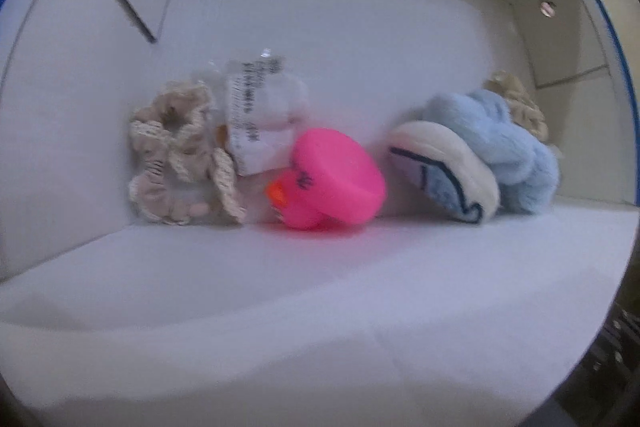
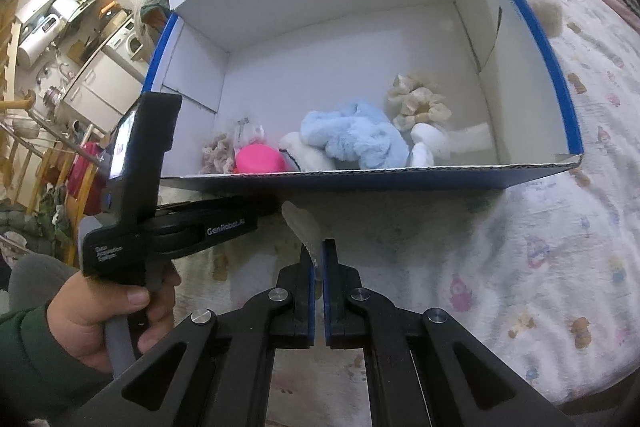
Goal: Organize soft objects
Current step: 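Grasp the orange sponge with the left gripper while the right gripper holds the tan piece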
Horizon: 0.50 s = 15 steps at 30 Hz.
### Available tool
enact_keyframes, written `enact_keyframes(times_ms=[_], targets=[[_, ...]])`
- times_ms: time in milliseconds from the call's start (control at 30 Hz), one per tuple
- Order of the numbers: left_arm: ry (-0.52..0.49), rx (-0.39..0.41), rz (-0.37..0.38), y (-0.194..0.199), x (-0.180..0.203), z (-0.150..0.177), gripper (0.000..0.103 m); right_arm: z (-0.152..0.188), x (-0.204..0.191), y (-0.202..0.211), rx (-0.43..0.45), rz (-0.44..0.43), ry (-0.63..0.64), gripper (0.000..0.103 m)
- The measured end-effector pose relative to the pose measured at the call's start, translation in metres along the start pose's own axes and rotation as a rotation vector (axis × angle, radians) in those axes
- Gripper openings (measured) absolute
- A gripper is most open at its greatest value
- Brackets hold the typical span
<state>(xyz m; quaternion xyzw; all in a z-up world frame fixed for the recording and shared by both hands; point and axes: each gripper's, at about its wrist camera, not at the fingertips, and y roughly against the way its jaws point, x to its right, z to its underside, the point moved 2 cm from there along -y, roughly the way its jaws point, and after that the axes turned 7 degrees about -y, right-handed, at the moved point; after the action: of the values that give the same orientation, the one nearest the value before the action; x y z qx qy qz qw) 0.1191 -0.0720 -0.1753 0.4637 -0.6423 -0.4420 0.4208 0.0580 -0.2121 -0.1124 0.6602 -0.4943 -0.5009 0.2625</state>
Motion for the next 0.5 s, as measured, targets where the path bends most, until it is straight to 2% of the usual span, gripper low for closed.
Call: enact_keyframes(times_ms=[167,500], targets=[[-0.007,0.011,-0.001,0.005,0.007,0.004,0.007,-0.003,-0.003,-0.002,-0.005,-0.002,0.007,0.004],[0.021,0.077,-0.075,0.041,-0.012,0.032,0.007,-0.005,-0.013,-0.006,-0.005,-0.017,0.024,0.005]])
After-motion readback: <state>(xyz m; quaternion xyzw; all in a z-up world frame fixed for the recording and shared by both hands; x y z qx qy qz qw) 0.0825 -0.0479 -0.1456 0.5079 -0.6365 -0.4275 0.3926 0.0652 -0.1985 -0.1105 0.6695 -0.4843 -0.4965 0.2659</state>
